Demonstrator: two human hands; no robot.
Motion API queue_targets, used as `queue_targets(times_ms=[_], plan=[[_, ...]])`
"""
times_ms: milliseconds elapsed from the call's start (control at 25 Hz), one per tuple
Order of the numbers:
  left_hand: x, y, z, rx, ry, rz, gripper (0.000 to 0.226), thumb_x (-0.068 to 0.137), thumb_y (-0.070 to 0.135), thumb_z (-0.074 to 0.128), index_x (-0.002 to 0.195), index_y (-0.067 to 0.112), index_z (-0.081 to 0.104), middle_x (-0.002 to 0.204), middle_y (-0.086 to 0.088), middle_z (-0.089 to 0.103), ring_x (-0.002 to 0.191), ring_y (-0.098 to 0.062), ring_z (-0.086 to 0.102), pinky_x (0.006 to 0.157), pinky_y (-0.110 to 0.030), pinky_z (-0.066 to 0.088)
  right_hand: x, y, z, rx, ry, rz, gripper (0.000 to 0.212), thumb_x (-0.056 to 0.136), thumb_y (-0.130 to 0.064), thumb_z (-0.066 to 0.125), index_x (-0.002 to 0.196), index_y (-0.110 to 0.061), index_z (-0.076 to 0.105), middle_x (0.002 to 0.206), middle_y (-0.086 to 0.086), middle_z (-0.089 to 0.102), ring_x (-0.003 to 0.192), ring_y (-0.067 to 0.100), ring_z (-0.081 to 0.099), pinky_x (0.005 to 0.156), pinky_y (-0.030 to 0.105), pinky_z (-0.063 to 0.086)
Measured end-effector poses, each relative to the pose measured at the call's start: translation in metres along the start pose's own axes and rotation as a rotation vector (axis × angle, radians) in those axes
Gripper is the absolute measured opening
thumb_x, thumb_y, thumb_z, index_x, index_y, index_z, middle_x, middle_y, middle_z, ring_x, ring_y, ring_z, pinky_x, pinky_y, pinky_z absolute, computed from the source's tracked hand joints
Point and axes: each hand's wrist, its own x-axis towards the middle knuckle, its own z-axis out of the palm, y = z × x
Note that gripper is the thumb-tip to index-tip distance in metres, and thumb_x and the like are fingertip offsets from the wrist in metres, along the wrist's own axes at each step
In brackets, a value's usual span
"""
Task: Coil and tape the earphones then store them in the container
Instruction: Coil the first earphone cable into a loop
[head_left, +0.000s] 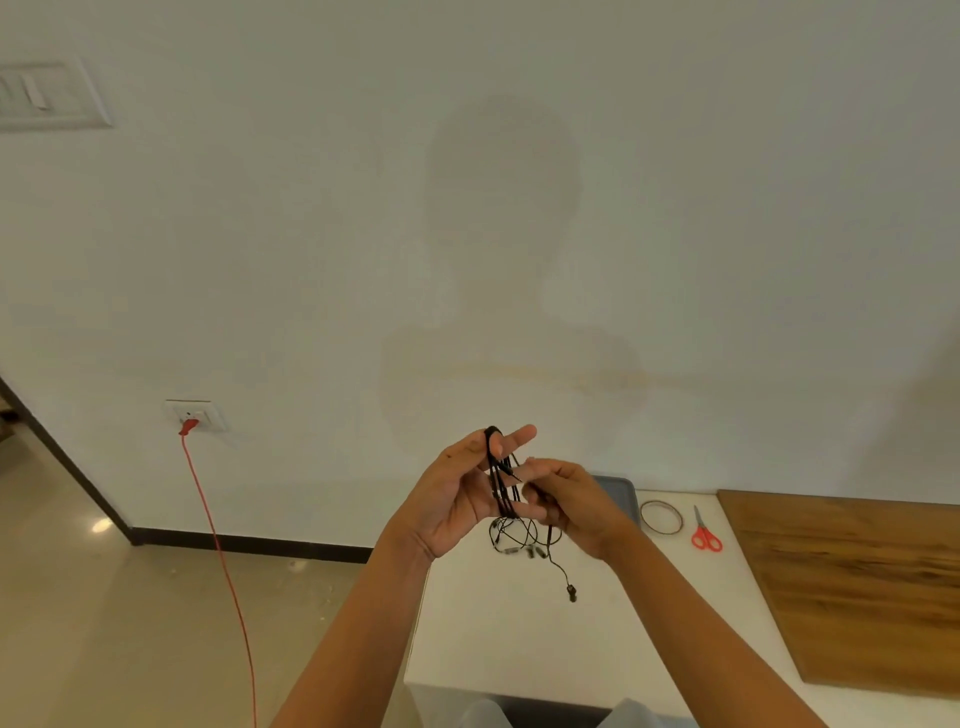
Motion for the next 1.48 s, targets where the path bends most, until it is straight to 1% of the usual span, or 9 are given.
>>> queue_targets(times_ms=[120,240,480,680,920,1040,1120,1280,1480], plan=[[0.007,-0.004,-0.010,-0.126,0.017,0.053,0.026,0.081,0.034,0.073,0.080,0.010,0.061,0.139,-0.012,0.054,0.126,-0.048,0.049,0.084,-0.072,0.045,-0.013,0.019,0.007,-0.018,-0.047,0.071,0.021,0.093,-0.025,0.057,0.082,-0.015,0.072,0.061,0.000,0.056,0.048,0.009,0.038,0.048,0.019,0.033],[0.013,-0.009,-0.019,-0.073,0.167,0.106,0.019,0.088,0.031,0.059,0.079,0.014,0.063,0.135,-0.008,0.058,0.127,-0.042,0.050,0.083,-0.063,0.050,-0.030,0.024,0.013,-0.102,-0.047,0.097,0.031,0.096,-0.028,0.053,0.081,-0.008,0.070,0.067,0.006,0.063,0.051,0.013,0.049,0.054,0.021,0.043],[0.014,-0.017,-0.030,0.310,0.275,0.025,0.029,0.100,0.018,0.043,0.076,0.012,0.060,0.119,0.005,0.070,0.118,-0.024,0.054,0.076,-0.039,0.044,-0.061,0.020,0.012,-0.275,-0.088,0.218,0.029,0.098,-0.020,0.048,0.089,-0.004,0.070,0.081,0.014,0.073,0.068,0.020,0.068,0.064,0.024,0.054],[0.009,-0.014,-0.035,0.711,0.227,-0.094,0.035,0.103,0.029,0.040,0.083,0.017,0.066,0.123,0.015,0.066,0.121,0.001,0.053,0.094,-0.035,0.039,-0.075,0.006,0.007,-0.387,-0.001,0.177,0.025,0.099,-0.021,0.046,0.095,-0.011,0.069,0.081,0.007,0.075,0.052,0.008,0.059,0.055,0.017,0.047],[0.007,-0.020,-0.027,0.949,0.118,-0.132,0.030,0.099,0.029,0.050,0.089,0.013,0.072,0.116,0.004,0.070,0.113,0.006,0.058,0.085,-0.007,0.040,-0.064,-0.030,0.000,-0.748,0.123,0.007,0.010,0.087,-0.020,0.063,0.081,-0.017,0.070,0.068,-0.002,0.074,0.048,0.004,0.061,0.052,0.012,0.046],[0.004,-0.021,-0.030,0.969,0.085,-0.185,0.032,0.100,0.029,0.049,0.088,0.012,0.073,0.099,0.016,0.073,0.099,0.006,0.063,0.078,-0.008,0.040,-0.051,-0.050,-0.013,-0.831,0.203,-0.101,0.005,0.079,-0.023,0.070,0.075,-0.025,0.072,0.067,-0.006,0.072,0.055,0.011,0.067,0.058,0.022,0.057],[0.000,-0.022,-0.033,0.943,0.033,-0.234,0.033,0.100,0.030,0.047,0.086,0.013,0.072,0.109,0.012,0.072,0.109,0.001,0.062,0.090,-0.019,0.041,-0.038,-0.059,-0.024,-0.864,0.234,-0.178,0.004,0.077,-0.025,0.074,0.076,-0.028,0.072,0.069,-0.008,0.072,0.064,0.013,0.068,0.059,0.024,0.057],[-0.010,-0.017,-0.030,0.790,-0.017,-0.308,0.035,0.102,0.027,0.042,0.075,0.021,0.065,0.120,0.000,0.070,0.116,-0.008,0.060,0.081,-0.024,0.040,-0.018,-0.060,-0.040,-0.911,0.122,-0.260,0.003,0.082,-0.025,0.072,0.079,-0.026,0.071,0.078,-0.009,0.071,0.077,0.002,0.064,0.078,0.026,0.053],[-0.013,-0.016,-0.028,0.471,-0.083,-0.335,0.034,0.098,0.027,0.045,0.072,0.018,0.064,0.115,-0.011,0.070,0.119,-0.033,0.057,0.087,-0.048,0.046,-0.008,-0.035,-0.042,-0.724,0.009,-0.233,0.006,0.090,-0.021,0.063,0.087,-0.017,0.067,0.081,-0.002,0.070,0.075,0.009,0.064,0.076,0.028,0.054]])
